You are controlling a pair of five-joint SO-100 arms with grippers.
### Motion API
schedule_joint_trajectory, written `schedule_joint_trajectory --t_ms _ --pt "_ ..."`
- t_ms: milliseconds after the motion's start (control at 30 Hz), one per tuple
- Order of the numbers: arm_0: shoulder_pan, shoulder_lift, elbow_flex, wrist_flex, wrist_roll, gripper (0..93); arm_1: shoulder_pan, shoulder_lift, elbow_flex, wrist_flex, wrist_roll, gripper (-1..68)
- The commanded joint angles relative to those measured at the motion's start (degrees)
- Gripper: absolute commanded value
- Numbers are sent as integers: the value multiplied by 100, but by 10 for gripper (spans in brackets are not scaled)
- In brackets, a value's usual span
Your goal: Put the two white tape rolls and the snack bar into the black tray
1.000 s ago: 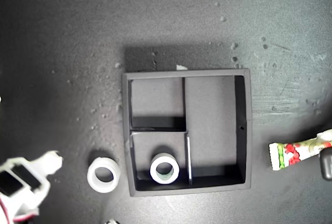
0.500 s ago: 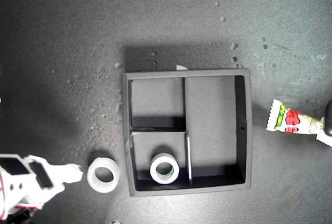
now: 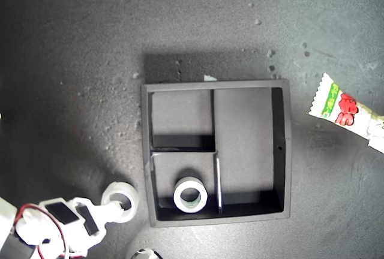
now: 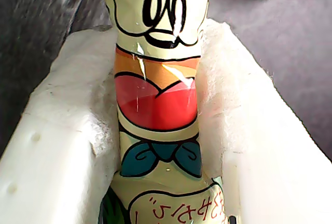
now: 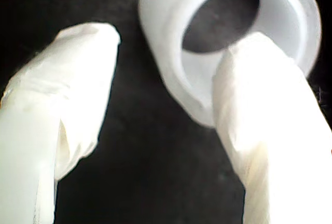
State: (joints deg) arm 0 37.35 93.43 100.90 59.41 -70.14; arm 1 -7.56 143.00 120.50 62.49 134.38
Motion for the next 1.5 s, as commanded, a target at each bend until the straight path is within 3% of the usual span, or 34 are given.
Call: schedule_joint_trajectory --t_ms 0,100,167,300,533,667,867,1033,1133,1233,1467 --pt "9 -70 -220 -114 -114 144 -158 -404 -1090 193 -8209 -7" --pt "9 -255 -220 -220 -211 147 360 -1222 -1890 738 -7119 -7" --pt "0 -404 -237 -299 -255 150 554 -1195 -1591 501 -5695 -7" --pt "-70 -703 -281 -387 -299 155 369 -1125 -1213 88 -3744 -7" --pt "-290 -1274 -457 -396 -431 150 193 -1204 -633 -158 -1758 -5" --pt "-413 -1512 -598 -396 -466 40 132 -1204 -343 -167 -923 -5" --pt "-475 -1134 -527 -220 -413 0 -211 -1213 -387 773 220 -5" --pt "-475 -387 -905 896 -299 0 -448 -1213 -492 1485 1090 -5" --pt "-554 70 -1362 1705 -53 0 -396 -1213 -439 1775 1151 -6" --pt "-782 492 -1679 2145 369 0 -26 -1222 -633 2048 167 -7" --pt "-1696 888 -2285 2259 1644 0 984 -1239 -1283 940 -5133 -7"
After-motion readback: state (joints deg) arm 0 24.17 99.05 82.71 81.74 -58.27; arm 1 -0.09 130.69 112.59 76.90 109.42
